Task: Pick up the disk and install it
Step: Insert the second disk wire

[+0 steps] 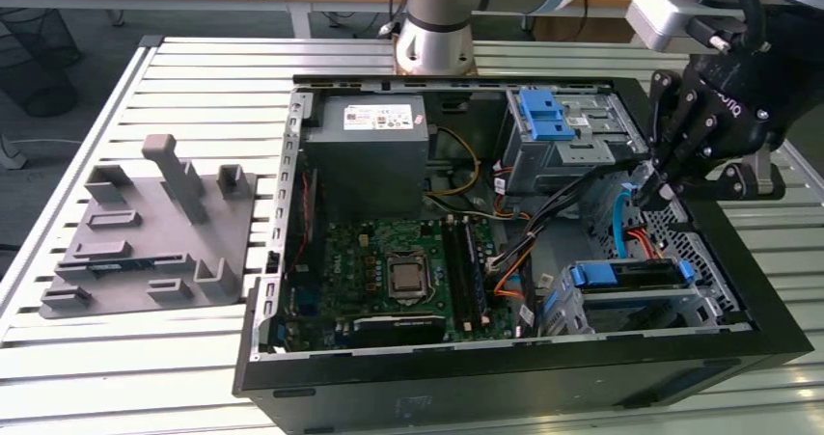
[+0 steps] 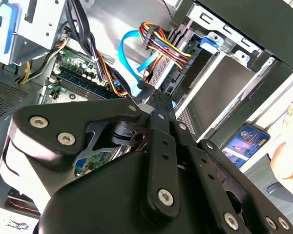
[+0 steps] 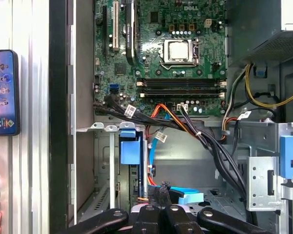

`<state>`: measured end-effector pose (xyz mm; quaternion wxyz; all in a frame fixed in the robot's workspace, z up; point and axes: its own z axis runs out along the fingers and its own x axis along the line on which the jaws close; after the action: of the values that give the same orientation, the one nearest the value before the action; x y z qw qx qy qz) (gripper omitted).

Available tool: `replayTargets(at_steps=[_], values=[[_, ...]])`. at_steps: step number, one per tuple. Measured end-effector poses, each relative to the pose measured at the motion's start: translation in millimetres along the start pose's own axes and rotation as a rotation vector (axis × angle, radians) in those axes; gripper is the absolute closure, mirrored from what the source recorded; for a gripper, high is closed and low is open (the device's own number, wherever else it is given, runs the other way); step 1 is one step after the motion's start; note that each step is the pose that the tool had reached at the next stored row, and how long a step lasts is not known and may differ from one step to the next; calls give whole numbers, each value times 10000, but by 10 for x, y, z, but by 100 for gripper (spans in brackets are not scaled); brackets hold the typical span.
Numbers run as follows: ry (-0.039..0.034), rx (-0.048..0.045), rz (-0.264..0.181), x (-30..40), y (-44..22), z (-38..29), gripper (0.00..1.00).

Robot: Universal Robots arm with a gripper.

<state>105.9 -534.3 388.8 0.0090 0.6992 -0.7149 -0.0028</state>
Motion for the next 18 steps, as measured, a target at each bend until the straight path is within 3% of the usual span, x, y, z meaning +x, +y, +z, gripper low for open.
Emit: replayTargets(at_steps=[9, 18], values=[[38, 1, 0, -67, 2, -47, 89], [177, 7, 3, -158, 11, -55, 89]])
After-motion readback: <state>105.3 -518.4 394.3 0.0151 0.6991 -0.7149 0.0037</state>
